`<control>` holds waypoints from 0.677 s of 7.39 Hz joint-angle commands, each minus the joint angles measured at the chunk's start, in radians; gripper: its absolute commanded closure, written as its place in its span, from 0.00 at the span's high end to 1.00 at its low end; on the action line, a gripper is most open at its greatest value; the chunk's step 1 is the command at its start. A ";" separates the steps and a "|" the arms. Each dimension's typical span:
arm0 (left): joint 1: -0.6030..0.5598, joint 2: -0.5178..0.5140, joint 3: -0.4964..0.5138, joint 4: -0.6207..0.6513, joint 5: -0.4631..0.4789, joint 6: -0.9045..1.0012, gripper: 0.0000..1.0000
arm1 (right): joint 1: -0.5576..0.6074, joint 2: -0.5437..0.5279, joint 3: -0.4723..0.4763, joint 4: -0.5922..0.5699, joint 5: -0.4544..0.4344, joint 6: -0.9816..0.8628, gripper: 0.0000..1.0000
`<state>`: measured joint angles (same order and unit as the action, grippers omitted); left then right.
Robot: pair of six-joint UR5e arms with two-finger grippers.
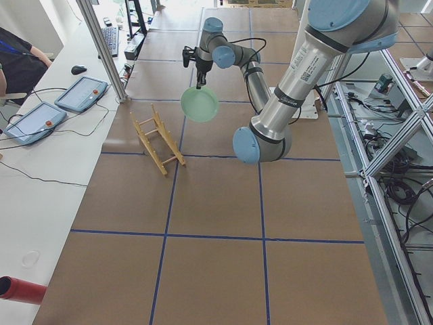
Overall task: Place plate on rack
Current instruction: 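Lift the plate with the left gripper toward the wooden rack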
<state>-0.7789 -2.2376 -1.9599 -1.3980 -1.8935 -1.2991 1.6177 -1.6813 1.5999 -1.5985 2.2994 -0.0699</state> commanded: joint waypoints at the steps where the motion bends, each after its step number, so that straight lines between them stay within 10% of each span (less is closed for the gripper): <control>1: -0.208 -0.007 -0.043 0.005 -0.181 0.003 0.00 | -0.001 0.000 0.000 0.000 0.000 -0.001 1.00; 5: -0.345 0.061 -0.042 -0.361 -0.300 -0.002 0.00 | -0.001 0.000 0.000 0.000 0.000 -0.001 1.00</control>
<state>-1.0898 -2.2037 -1.9970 -1.6375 -2.1615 -1.2907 1.6177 -1.6813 1.5999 -1.5990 2.2994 -0.0705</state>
